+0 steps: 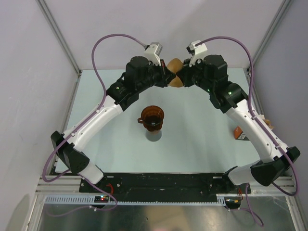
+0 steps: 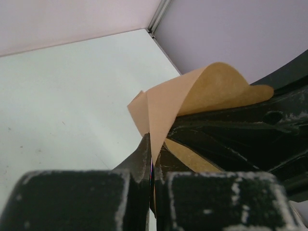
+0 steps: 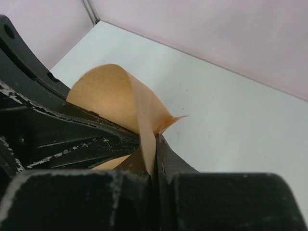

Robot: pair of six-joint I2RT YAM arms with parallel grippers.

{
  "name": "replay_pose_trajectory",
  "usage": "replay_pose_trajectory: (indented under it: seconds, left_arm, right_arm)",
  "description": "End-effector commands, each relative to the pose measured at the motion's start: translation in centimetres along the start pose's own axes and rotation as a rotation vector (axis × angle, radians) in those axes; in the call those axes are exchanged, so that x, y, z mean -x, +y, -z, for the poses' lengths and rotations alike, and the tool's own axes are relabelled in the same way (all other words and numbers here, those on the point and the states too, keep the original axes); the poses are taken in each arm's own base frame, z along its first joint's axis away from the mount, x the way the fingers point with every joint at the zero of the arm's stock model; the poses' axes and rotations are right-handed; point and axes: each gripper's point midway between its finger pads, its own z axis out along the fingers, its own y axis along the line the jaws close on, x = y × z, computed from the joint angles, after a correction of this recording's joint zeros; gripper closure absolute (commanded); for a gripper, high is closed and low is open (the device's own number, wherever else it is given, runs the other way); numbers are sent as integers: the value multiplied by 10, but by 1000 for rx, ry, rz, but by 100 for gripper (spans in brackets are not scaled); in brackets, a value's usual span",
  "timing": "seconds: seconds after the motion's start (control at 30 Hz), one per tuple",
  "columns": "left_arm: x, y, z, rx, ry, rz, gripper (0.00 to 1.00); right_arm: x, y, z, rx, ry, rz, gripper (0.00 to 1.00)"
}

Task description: Place the coffee filter in the dripper

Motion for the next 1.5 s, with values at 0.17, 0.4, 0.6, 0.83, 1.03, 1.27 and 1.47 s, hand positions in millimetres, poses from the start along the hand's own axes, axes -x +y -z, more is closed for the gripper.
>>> replay_pose_trajectory:
  seconds: [0.17,0.4,0.6,0.83,1.03,1.27,1.47]
  left_arm:
    - [24,-14,9,-39,-72,-91,100]
    - [26,-18,14,-68,-72,-139,94]
    - [32,-17,22,-61,-89,-149,78]
    - [33,-14,26,-44,-98,-157,75]
    - [31,-11,24,-47,-87,-140,96]
    - [27,-1,21,-17,-75,-72,100]
    - [31,15,19,28,-88,-26,100]
  right_arm:
    - [26,4,4,3,-60,3,100]
    - [22,6,8,18,-41,8,100]
    - [20,-6,10,-28,-35,16,100]
    - [16,-9,10,-37,-26,21,100]
    - [17,-9,9,-39,-29,13,100]
    - [20,-13,8,-68,-19,-3,73]
    - [15,-22,15,-114,2,-9,58]
